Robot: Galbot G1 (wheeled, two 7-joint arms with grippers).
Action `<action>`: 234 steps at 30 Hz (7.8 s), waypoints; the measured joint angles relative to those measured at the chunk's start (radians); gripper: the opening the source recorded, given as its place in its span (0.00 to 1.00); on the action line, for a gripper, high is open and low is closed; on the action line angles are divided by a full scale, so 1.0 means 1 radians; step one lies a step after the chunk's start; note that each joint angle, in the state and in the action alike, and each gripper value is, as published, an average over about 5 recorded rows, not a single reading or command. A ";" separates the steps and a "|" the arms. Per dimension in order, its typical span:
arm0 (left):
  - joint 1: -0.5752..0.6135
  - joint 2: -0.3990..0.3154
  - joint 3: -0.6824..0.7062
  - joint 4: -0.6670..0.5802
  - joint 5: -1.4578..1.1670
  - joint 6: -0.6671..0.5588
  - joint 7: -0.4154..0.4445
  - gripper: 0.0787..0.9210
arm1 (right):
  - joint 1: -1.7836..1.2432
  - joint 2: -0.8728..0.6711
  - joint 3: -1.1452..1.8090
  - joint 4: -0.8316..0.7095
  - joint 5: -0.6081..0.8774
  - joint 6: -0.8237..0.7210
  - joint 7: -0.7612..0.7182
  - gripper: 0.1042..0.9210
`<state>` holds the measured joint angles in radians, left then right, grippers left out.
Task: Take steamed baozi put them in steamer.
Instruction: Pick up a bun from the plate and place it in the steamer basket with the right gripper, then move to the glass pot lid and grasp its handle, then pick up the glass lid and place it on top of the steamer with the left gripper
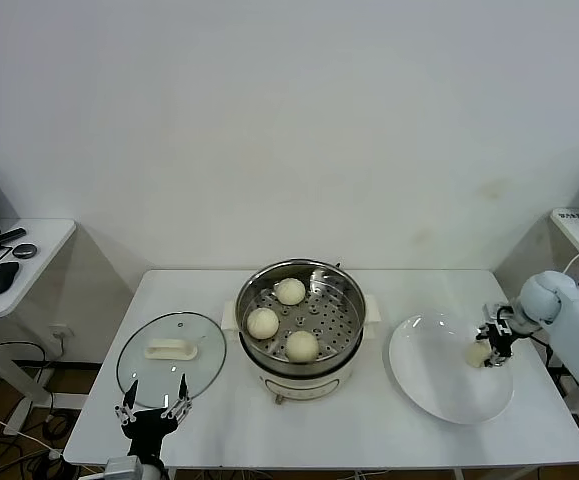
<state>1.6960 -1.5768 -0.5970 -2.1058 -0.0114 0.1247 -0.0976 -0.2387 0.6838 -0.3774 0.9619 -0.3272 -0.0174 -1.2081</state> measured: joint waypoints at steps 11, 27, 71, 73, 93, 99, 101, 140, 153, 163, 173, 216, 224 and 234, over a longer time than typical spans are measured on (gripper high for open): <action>-0.009 0.004 0.010 -0.001 0.011 -0.001 -0.001 0.88 | 0.233 -0.070 -0.219 0.142 0.250 -0.115 -0.054 0.55; -0.009 0.015 0.035 -0.063 -0.008 0.000 -0.001 0.88 | 0.774 0.079 -0.690 0.358 0.719 -0.339 -0.011 0.55; -0.043 0.014 0.027 -0.072 -0.042 0.005 0.000 0.88 | 0.751 0.382 -0.934 0.330 0.773 -0.618 0.214 0.77; -0.043 0.012 0.027 -0.074 -0.041 0.005 0.001 0.88 | 0.750 0.377 -0.928 0.331 0.774 -0.619 0.220 0.83; -0.062 0.003 0.029 -0.092 -0.061 0.033 0.010 0.88 | 0.485 0.189 -0.324 0.446 0.889 -0.492 0.610 0.88; -0.076 0.006 0.032 -0.068 -0.066 0.000 0.009 0.88 | 0.223 0.164 0.021 0.512 0.927 -0.380 0.821 0.88; -0.083 0.010 0.032 -0.056 -0.061 -0.008 0.008 0.88 | 0.127 0.173 0.138 0.530 0.930 -0.345 0.878 0.88; -0.303 0.329 0.012 0.442 1.402 -0.105 -0.040 0.88 | -0.959 0.580 1.155 0.853 0.893 -0.083 1.229 0.88; -0.403 0.344 0.030 0.564 1.431 -0.084 -0.026 0.88 | -1.009 0.618 1.185 0.874 0.885 -0.066 1.244 0.88; -0.450 0.332 0.046 0.620 1.420 -0.086 -0.026 0.88 | -1.030 0.635 1.202 0.880 0.880 -0.059 1.248 0.88; -0.516 0.326 0.061 0.691 1.405 -0.092 -0.044 0.88 | -1.061 0.634 1.232 0.889 0.881 -0.054 1.255 0.88; -0.625 0.312 0.083 0.851 1.335 -0.125 -0.128 0.13 | -1.109 0.655 1.223 0.903 0.857 -0.047 1.260 0.88; -0.584 0.284 0.074 0.714 1.309 0.070 -0.045 0.11 | -1.098 0.660 1.206 0.900 0.854 -0.048 1.259 0.88; -0.517 0.264 0.079 0.497 1.375 0.322 0.084 0.11 | -1.106 0.654 1.188 0.893 0.855 -0.045 1.257 0.88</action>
<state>1.1793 -1.3130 -0.5179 -1.6084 1.3639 0.4467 -0.0133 -1.3451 1.3383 0.8111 1.8552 0.5278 -0.0622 0.0487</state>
